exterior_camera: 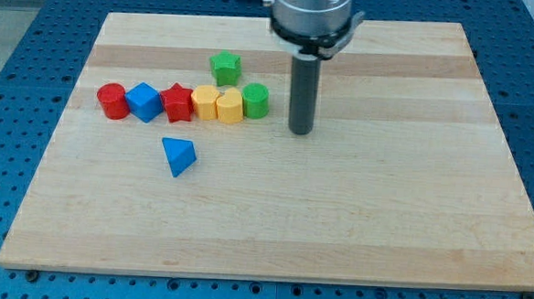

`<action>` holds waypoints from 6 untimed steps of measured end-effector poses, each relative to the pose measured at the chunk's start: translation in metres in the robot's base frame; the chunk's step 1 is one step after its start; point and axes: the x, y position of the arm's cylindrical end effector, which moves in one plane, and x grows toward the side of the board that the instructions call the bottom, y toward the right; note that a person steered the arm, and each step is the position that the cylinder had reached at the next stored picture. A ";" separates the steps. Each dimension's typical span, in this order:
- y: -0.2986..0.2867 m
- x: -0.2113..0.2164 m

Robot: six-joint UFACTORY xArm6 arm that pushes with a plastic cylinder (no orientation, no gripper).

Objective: Place your arm vertically above the green circle

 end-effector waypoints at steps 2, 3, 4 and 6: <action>-0.004 -0.058; -0.027 -0.077; -0.057 -0.078; -0.092 -0.078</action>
